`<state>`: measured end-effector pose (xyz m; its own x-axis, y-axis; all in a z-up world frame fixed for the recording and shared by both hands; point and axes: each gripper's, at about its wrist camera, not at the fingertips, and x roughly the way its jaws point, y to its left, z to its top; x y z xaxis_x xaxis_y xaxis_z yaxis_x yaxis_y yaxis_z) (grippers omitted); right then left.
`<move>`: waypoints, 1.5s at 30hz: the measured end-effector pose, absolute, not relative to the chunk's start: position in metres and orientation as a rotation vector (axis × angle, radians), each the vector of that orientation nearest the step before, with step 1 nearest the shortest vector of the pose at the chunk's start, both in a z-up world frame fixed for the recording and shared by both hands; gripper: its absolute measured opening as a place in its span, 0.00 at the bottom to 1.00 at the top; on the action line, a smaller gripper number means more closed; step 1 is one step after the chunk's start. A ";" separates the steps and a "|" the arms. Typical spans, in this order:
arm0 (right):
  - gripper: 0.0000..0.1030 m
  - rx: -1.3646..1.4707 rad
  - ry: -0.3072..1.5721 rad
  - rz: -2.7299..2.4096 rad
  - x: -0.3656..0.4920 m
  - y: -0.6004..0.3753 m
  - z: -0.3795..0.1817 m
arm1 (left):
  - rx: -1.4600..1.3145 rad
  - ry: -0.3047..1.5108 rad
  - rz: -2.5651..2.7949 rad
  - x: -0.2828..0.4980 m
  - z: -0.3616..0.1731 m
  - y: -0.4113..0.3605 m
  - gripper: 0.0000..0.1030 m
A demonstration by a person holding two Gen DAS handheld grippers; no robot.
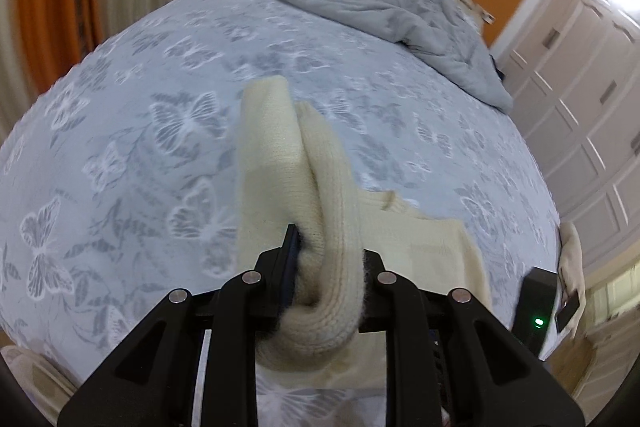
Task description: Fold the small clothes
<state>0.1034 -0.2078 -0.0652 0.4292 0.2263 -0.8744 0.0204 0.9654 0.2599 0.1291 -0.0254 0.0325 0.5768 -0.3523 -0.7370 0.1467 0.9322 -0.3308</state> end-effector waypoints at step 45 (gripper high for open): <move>0.16 0.710 0.912 0.218 0.065 -0.329 -0.007 | 0.030 0.953 -0.565 0.042 -0.031 -0.092 0.58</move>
